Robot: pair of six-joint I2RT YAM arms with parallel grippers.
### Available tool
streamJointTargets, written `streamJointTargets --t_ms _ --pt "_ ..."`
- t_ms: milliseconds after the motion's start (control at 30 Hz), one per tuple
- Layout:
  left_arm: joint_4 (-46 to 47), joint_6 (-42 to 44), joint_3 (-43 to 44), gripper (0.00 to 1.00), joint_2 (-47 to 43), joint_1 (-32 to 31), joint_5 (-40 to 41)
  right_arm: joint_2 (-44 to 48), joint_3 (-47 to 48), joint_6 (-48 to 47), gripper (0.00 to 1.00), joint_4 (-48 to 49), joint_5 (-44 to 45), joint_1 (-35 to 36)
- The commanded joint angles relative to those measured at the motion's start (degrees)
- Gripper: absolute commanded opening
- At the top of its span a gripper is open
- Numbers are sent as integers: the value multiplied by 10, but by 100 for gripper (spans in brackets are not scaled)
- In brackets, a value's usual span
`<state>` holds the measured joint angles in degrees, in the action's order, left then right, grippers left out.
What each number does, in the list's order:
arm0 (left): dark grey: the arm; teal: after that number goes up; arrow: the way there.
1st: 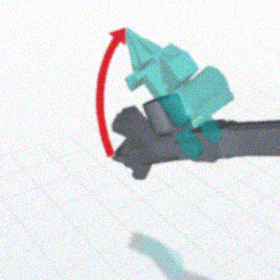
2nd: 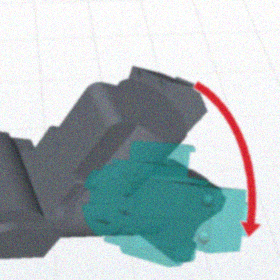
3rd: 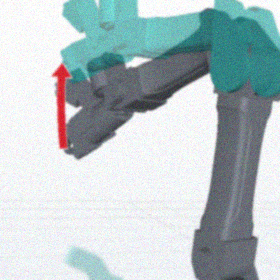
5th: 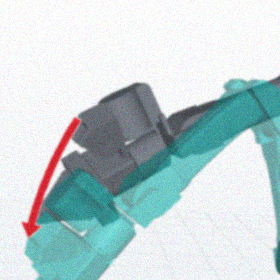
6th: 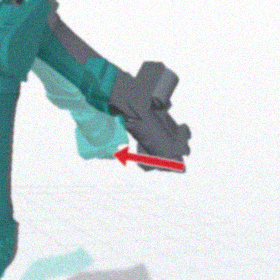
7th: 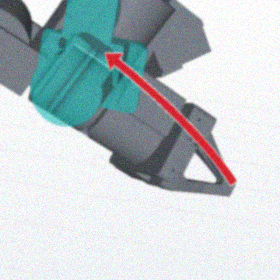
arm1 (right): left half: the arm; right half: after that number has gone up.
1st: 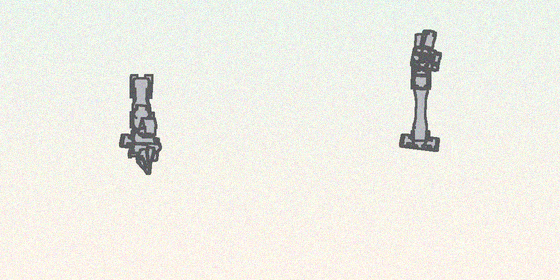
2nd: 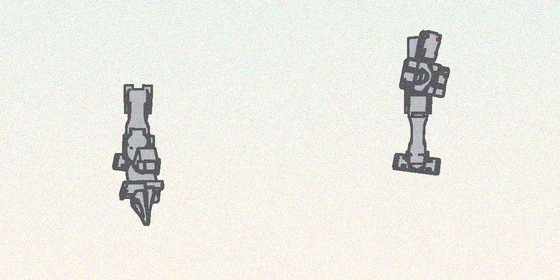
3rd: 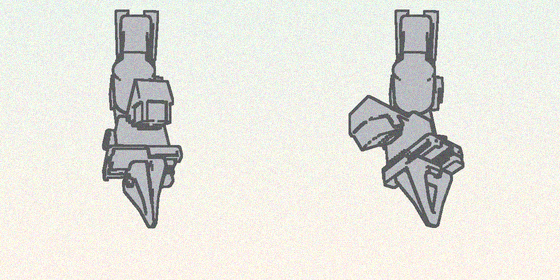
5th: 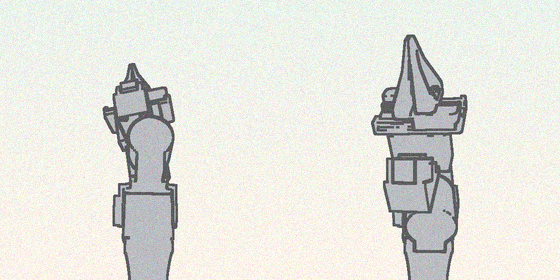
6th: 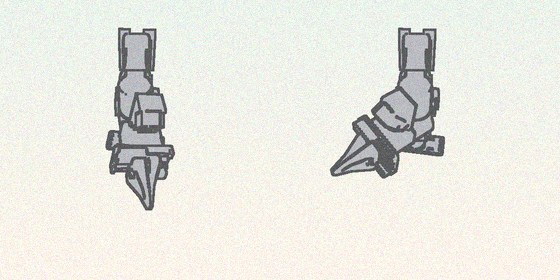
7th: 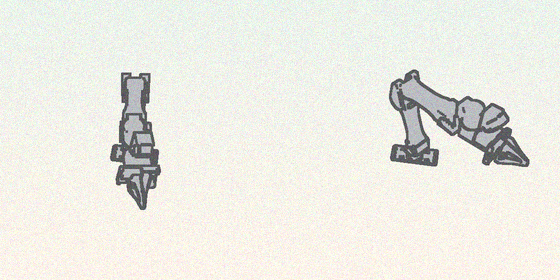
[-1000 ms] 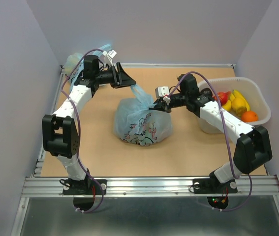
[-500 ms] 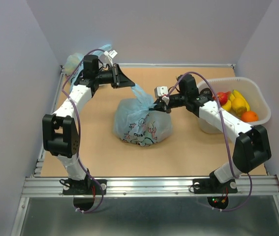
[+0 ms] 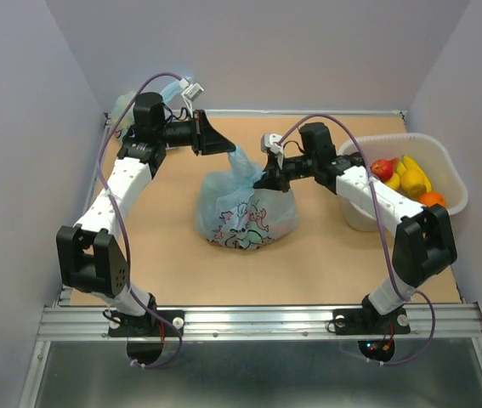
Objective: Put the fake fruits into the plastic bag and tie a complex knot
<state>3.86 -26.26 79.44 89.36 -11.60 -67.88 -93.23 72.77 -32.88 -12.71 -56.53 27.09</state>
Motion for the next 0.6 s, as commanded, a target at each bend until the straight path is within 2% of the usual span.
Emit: streamJointTargets --t_ms 0,33,67,100,167,200,433,567 --pt "-32 114 0 0 -53 -30 -14 -13 53 85 1 8 -7 5" --pt "-59 142 8 0 -57 -48 -2 -18 57 108 1 9 -7 5" --pt "-128 226 14 0 -60 -60 11 -22 61 117 0 8 -6 5" --pt "-164 260 19 0 -64 -75 46 -28 71 139 0 9 -4 5" --pt "-246 384 19 0 -75 -126 86 -37 83 167 0 11 2 5" --pt "-260 411 11 0 -81 -140 119 -43 88 191 0 10 3 5" --pt "-244 473 -135 0 -128 -213 249 -35 91 247 0 16 22 4" --pt "-221 482 -171 0 -113 -234 327 -19 71 268 0 31 27 5"
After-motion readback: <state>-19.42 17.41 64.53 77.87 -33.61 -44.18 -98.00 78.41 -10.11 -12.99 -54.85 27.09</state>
